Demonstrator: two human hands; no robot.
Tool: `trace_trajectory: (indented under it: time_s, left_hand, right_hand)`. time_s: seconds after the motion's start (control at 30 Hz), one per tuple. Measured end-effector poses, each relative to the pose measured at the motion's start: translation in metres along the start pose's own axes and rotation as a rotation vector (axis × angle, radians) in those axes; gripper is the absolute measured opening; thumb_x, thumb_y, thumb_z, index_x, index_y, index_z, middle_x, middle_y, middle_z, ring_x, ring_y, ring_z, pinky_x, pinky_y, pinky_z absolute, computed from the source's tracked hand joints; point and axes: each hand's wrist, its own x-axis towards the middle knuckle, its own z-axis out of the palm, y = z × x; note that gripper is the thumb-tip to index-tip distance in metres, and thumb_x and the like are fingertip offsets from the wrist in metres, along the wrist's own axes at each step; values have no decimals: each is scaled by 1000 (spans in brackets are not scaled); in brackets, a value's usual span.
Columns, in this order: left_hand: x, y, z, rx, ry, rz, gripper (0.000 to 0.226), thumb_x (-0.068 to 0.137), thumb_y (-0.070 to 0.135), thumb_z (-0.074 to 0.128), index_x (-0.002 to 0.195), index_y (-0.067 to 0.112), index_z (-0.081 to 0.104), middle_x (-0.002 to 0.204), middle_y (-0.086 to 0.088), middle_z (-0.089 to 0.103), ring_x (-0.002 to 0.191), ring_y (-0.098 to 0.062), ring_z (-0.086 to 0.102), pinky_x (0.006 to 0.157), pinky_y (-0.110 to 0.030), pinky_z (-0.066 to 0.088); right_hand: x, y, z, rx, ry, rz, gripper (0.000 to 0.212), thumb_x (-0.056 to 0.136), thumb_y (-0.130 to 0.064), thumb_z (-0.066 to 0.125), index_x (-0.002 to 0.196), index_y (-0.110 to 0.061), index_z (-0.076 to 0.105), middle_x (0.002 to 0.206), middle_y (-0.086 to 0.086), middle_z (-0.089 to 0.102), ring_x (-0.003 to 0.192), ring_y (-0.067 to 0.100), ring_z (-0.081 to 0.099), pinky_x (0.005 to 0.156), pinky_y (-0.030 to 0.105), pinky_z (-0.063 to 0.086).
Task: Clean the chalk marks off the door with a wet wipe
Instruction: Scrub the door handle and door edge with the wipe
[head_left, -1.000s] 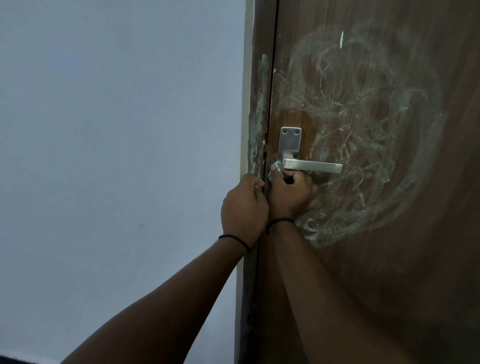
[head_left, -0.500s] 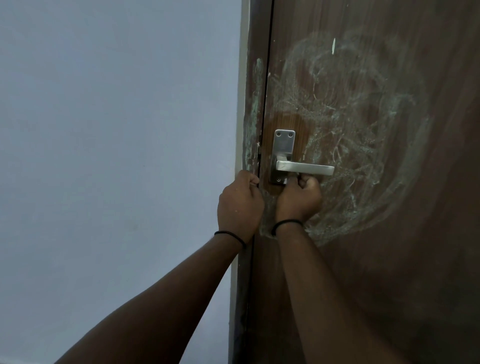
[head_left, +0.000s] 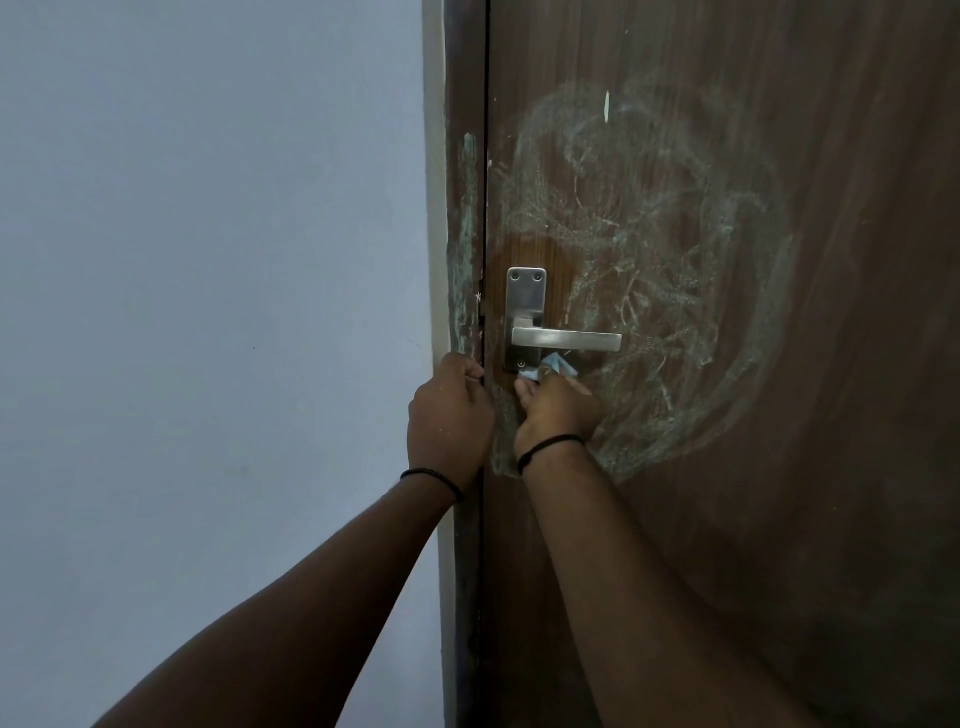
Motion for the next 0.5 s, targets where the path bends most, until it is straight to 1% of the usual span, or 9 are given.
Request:
trace_trajectory:
  time_s: [0.03,0.1,0.13,0.2,0.23,0.3,0.43,0.5]
  left_hand:
    - [0,0,0,5,1,3,16,95,7,44,97,11,60,77,-9,67,68,-24,63,61,-41,54]
    - [2,-2,-1,23,3,12,17,94,7,44,99,10,60,77,-9,67,68,-25,62,59,-35,50]
    - [3,-3,0,30,1,14,18,94,7,44,101,10,60,78,-10,67,69,-26,62,59,-33,49]
    - [6,-2,2,32,-6,24,22,94,7,45,108,8,61,84,-12,69,72,-26,63,64,-32,50]
    - [7,-1,4,27,-8,39,23,94,7,45,110,8,62,87,-13,70,72,-24,62,65,-31,50]
    - [7,1,8,16,-17,73,25,95,9,45,112,10,63,93,-11,71,73,-19,59,68,-28,48]
    - [12,4,16,-22,-54,82,30,96,11,44,120,14,62,102,-8,71,87,-23,65,79,-36,55]
    - [16,8,18,-47,-37,92,34,95,9,44,123,16,62,106,-8,71,90,-21,64,80,-29,52]
  right_hand:
    - [0,1,-1,-89,0,-69,18,90,-2,62,106,1,66,77,6,67,73,20,67,71,33,59]
    - [0,3,-3,-355,4,-312,16,89,-6,64,104,-2,69,86,9,72,81,22,68,78,37,57]
    - [-1,3,-5,-450,-6,-426,16,89,-8,64,103,-3,71,92,10,72,85,21,67,79,35,55]
    - [1,3,-7,-540,-36,-600,14,88,-10,65,98,-4,73,93,9,72,87,19,65,80,31,53]
    - [3,3,-8,-556,-51,-637,13,88,-10,65,97,-4,73,92,9,72,87,18,65,80,32,53]
    - [7,5,-15,-581,-86,-647,14,88,-11,66,98,-4,73,93,9,72,87,18,66,80,32,54]
    - [13,2,-19,-579,-101,-609,12,86,-11,66,94,-6,74,83,3,72,78,13,64,76,33,56]
    - [12,-3,-11,-503,-95,-583,11,85,-9,66,93,-7,74,83,0,71,81,11,65,77,29,55]
